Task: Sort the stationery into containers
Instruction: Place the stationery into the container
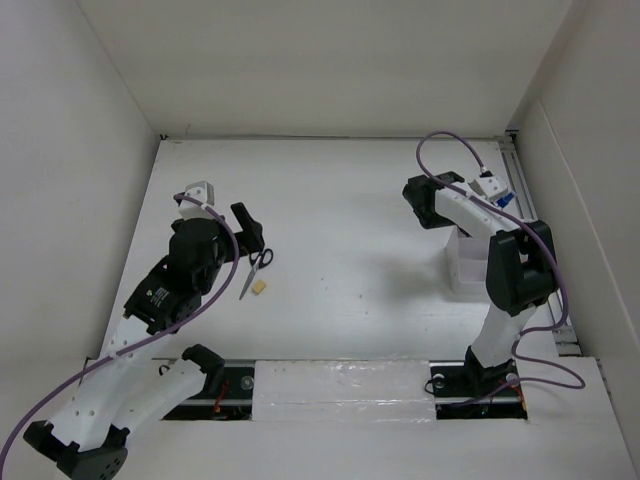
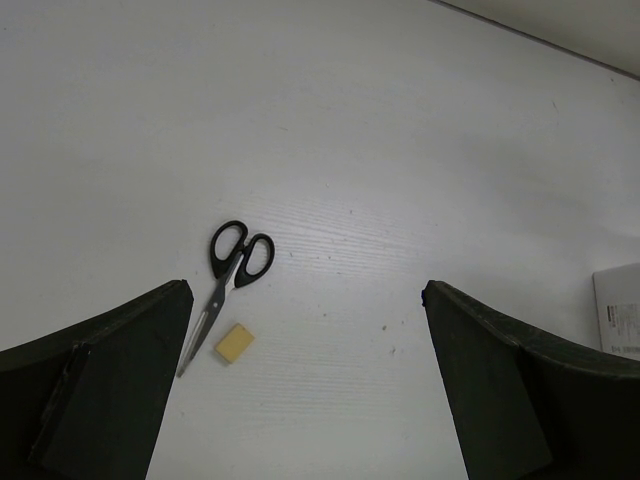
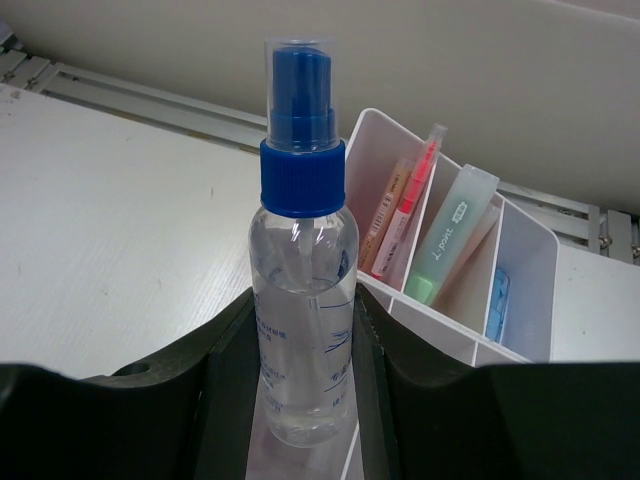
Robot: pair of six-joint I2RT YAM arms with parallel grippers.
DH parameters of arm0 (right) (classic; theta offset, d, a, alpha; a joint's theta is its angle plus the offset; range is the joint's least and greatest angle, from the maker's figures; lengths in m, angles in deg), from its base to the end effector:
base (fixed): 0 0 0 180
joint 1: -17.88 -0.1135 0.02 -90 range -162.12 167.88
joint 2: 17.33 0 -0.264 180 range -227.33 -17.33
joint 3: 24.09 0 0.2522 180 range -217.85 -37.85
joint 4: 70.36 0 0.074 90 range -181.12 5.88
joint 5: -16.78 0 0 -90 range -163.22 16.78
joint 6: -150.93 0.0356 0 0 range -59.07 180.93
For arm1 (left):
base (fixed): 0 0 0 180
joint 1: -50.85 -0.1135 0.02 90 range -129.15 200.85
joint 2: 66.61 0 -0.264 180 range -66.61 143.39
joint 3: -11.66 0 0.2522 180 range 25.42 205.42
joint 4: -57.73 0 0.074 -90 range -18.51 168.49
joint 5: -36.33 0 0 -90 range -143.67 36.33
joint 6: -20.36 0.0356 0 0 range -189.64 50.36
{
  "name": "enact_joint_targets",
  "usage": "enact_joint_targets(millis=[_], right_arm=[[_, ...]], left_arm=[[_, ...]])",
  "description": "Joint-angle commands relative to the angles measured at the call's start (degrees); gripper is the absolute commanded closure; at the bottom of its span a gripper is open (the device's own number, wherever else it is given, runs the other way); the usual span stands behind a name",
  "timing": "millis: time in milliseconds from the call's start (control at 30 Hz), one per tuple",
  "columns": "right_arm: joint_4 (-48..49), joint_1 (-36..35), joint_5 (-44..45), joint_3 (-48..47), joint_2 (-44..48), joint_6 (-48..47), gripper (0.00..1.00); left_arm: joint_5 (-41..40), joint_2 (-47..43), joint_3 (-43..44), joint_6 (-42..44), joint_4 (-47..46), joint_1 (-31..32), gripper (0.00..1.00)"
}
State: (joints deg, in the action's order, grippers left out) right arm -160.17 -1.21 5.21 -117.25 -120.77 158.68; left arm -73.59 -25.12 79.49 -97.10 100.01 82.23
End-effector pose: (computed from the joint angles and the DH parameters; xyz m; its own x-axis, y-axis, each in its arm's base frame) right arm 0.3094 0.0702 0.2454 -0.1002 0.1756 -0.9793 0.9526 0.3011 -0.0435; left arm 0.1357 -0.0686 0.3708 -0.3048 -0.3219 -0.8964 0.0781 0.9295 -0.3604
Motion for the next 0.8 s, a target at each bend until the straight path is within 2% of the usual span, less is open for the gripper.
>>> enact_joint_targets(millis=[0, 333, 367, 533, 767], right_arm=[[-2.87, 0.37, 1.81, -0.06, 0.25, 2.97, 0.94], [-2.87, 0.37, 1.81, 1.08, 1.40, 4.11, 0.88], [-2.87, 0.37, 1.81, 1.08, 1.40, 4.11, 0.84], [-2.87, 0.37, 1.81, 1.08, 0.78, 4.11, 0.82], [-2.87, -0.15, 1.81, 1.08, 0.78, 4.11, 0.69]], left_arm=[[0.15, -0.63, -0.10, 0.66, -1.97, 0.35, 0.00], [0.67, -1.15, -0.63, 0.66, -2.50, 0.35, 0.00], [0.67, -1.15, -0.63, 0.66, -2.50, 0.35, 0.00], [0.67, -1.15, -0.63, 0.66, -2.50, 0.35, 0.00], [1.20, -1.15, -0.63, 0.66, -2.50, 0.35, 0.00]])
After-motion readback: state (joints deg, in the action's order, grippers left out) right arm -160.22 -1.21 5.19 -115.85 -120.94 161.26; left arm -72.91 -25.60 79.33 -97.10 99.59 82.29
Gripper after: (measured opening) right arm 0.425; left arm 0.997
